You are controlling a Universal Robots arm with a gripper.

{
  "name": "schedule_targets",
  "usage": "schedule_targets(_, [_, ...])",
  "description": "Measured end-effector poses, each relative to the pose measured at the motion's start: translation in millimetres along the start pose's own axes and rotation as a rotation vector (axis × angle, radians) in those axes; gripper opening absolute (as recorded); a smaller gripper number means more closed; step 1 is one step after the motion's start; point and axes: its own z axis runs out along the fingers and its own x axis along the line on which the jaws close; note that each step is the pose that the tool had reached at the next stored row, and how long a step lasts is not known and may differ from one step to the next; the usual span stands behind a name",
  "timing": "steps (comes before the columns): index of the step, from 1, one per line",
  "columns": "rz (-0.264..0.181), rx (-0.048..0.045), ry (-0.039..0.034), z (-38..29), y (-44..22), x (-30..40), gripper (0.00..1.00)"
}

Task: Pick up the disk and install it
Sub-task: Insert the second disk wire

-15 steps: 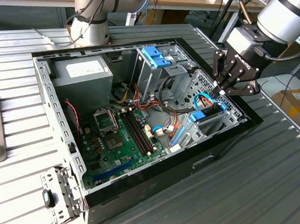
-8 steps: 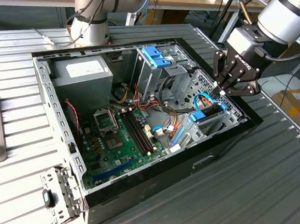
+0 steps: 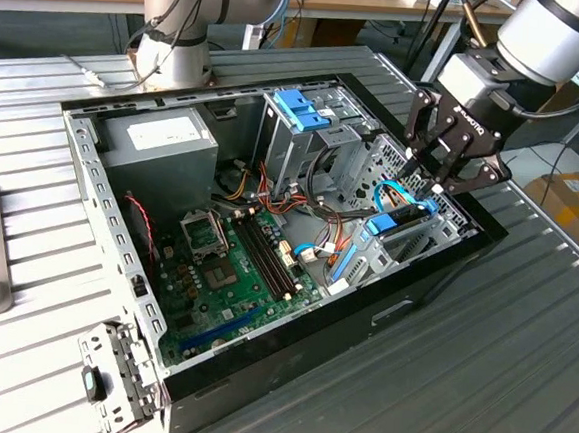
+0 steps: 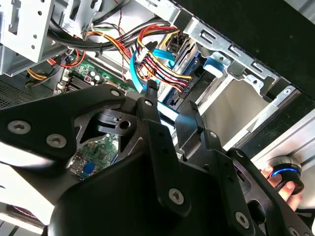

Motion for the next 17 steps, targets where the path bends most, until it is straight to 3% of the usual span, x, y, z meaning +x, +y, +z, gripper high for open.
schedule_targets(6, [0.0,0.0,-0.0001,-0.6,0.3,7.7,0.42])
schedule_targets(17, [0.0,0.0,-0.0001,-0.9,0.5,13.3,0.42])
